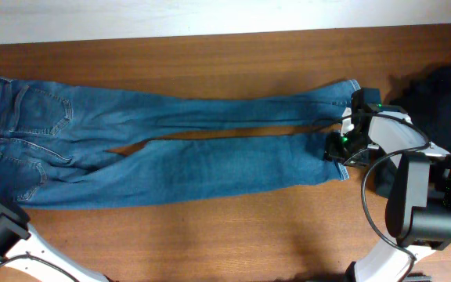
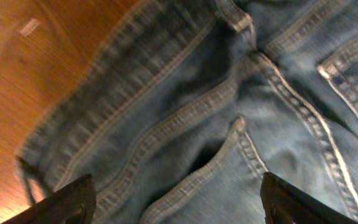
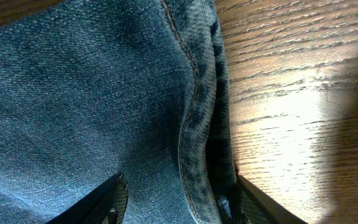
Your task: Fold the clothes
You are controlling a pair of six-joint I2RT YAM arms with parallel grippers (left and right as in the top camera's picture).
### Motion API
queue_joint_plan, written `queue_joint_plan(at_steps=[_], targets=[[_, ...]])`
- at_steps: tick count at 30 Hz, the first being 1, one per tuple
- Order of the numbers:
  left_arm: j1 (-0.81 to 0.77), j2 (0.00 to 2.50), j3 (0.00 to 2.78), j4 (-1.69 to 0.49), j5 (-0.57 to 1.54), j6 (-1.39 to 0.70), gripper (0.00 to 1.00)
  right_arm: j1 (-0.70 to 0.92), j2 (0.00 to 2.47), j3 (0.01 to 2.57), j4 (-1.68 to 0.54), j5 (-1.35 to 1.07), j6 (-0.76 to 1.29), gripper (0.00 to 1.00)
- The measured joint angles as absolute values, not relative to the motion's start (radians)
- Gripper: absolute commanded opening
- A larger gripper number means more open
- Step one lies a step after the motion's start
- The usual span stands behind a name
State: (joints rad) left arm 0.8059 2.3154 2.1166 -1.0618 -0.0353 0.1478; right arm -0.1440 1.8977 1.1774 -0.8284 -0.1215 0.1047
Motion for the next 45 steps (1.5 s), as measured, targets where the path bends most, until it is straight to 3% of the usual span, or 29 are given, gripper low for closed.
queue_joint_plan(at_steps=[13,27,29,34,36,38,41,45], targets=[[0.915,2.343,2.117,-1.023,-0.133,0.169,0.84,-0.144,1.898,1.177,-0.838,-0.121,0.104,0.58],[1.023,2.453,2.117,-1.005,0.122,0.265,0.82,-0.144,1.900,1.177,-0.873,-0.121,0.104,0.58],[1.023,2.468,2.117,-1.006,0.138,0.270,0.75,-0.144,1.900,1.177,-0.875,-0.121,0.104,0.58],[1.026,2.481,2.117,-1.007,0.184,0.292,0.29,-0.144,1.900,1.177,-0.879,-0.121,0.104,0.56],[1.027,2.481,2.117,-1.013,0.207,0.291,0.10,-0.144,1.900,1.177,-0.881,-0.121,0.104,0.49],[1.026,2.481,2.117,-1.020,0.225,0.284,0.01,-0.144,1.900,1.177,-0.885,-0.122,0.105,0.33],[1.026,2.481,2.121,-1.034,0.240,0.271,0.01,-0.144,1.900,1.182,-0.920,-0.122,0.107,0.27],[1.026,2.481,2.126,-1.076,0.240,0.223,0.01,-0.144,1.902,1.248,-1.029,-0.122,0.110,0.05]])
